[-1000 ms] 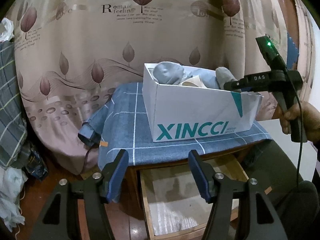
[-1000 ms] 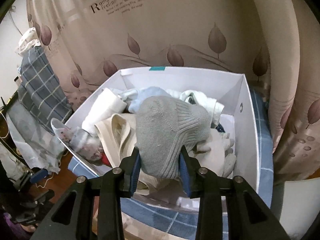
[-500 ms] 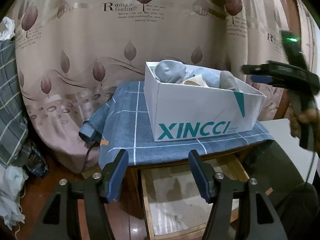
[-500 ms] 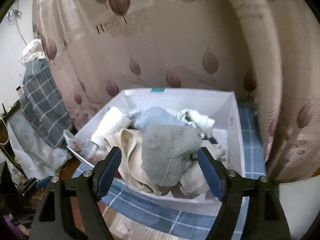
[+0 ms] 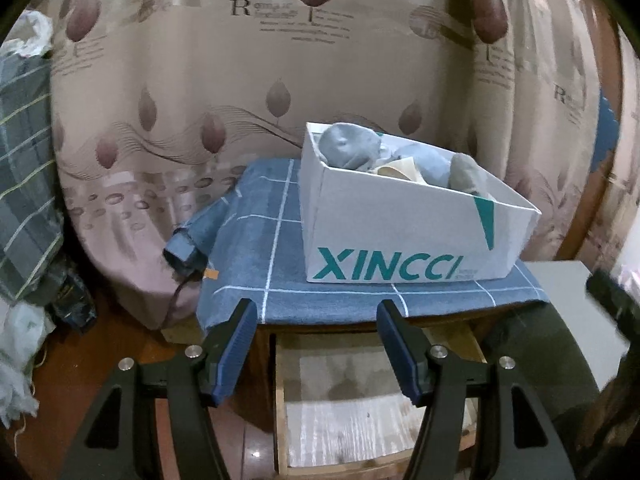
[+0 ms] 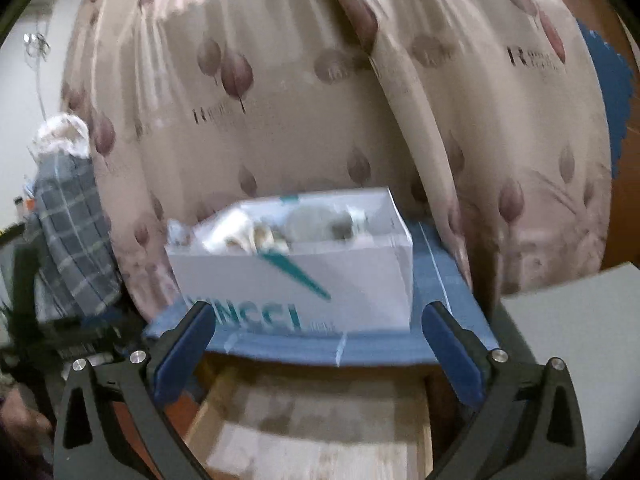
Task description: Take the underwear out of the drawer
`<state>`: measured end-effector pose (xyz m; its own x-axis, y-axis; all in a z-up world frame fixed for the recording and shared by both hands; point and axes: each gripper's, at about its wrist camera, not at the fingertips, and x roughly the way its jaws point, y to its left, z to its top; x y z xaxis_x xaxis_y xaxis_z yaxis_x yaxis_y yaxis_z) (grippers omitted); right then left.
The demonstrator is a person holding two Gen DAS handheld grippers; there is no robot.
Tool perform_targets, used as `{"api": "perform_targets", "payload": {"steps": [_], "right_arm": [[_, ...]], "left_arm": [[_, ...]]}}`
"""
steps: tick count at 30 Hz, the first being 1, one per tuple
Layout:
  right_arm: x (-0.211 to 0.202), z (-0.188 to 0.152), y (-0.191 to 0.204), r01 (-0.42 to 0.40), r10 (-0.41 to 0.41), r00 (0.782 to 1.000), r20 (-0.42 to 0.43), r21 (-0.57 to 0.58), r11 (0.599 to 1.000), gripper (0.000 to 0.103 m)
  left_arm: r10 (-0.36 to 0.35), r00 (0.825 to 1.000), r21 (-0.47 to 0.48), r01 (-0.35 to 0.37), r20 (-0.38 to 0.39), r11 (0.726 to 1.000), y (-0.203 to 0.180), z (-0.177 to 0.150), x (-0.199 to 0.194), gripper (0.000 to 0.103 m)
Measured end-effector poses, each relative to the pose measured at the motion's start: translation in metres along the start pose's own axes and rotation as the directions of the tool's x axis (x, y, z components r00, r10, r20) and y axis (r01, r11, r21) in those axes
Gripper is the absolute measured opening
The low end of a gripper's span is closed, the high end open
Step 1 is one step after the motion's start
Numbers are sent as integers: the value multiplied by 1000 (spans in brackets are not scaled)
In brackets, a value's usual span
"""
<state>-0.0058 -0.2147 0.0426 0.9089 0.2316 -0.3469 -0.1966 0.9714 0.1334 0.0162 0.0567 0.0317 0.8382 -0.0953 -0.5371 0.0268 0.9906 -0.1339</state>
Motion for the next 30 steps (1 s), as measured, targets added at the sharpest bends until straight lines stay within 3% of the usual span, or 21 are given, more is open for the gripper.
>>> {"api": "perform_targets", "payload": {"steps": [3,6,13,30], "right_arm": [[-1,-3,2,1,-1,1000,-19,5,1000,103],[-5,-5,4,3,-3,1000,-1,14,1000,103],[-8,-7,10,1,-1,1000,-1,14,1000,103],[-4,-10,16,-10,9,1000,-23,-9,1000,103]], "left_arm": [[32,999,-30,-32,-1,999,-3,-4,-2,64],[109,993,-16,-109,42,994,-8,-4,-7,64],[157,987,-24,-156,43,987,-7,-4,-2,64],[179,983,43,-181,42,983,-20,-8,3,64]]}}
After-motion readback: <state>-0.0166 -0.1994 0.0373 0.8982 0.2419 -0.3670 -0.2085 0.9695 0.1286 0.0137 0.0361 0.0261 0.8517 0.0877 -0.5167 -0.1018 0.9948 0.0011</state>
